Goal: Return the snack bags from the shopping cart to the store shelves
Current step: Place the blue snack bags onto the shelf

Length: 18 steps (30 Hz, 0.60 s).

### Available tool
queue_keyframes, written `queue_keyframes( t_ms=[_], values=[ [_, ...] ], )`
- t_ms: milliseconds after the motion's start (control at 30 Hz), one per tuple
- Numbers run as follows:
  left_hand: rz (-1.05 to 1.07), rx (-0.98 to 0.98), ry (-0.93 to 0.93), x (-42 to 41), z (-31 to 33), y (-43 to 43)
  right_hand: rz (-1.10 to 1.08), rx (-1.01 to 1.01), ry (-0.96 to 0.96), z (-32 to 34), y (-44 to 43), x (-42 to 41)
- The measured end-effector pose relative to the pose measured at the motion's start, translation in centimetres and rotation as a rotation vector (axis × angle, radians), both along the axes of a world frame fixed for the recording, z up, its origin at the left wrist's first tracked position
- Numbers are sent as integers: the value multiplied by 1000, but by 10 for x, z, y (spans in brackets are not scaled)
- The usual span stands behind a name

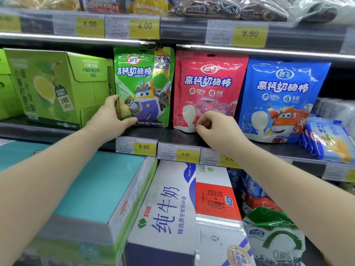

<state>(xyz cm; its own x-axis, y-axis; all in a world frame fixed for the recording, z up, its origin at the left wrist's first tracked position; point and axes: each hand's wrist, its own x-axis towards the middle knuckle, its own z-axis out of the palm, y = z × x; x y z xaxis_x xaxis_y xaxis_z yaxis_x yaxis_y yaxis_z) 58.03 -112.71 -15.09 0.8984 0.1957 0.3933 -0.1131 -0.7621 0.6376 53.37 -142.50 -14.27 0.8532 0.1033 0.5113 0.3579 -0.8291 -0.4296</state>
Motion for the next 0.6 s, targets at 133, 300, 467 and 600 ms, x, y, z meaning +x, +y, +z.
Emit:
queue_keyframes(
  t_ms=[133,300,467,600],
  values=[
    [3,0,0,0,-1,2,6,-2,21,-1,0,0],
    [-13,-12,13,-4,1,0,24,-40,58,-1,1,-3],
    [21,21,48,-12,5,-8,85,-84,74,3,-9,-17],
    [54,12,49,-22,8,-15,95,-64,71,7,-27,-28]
  ],
)
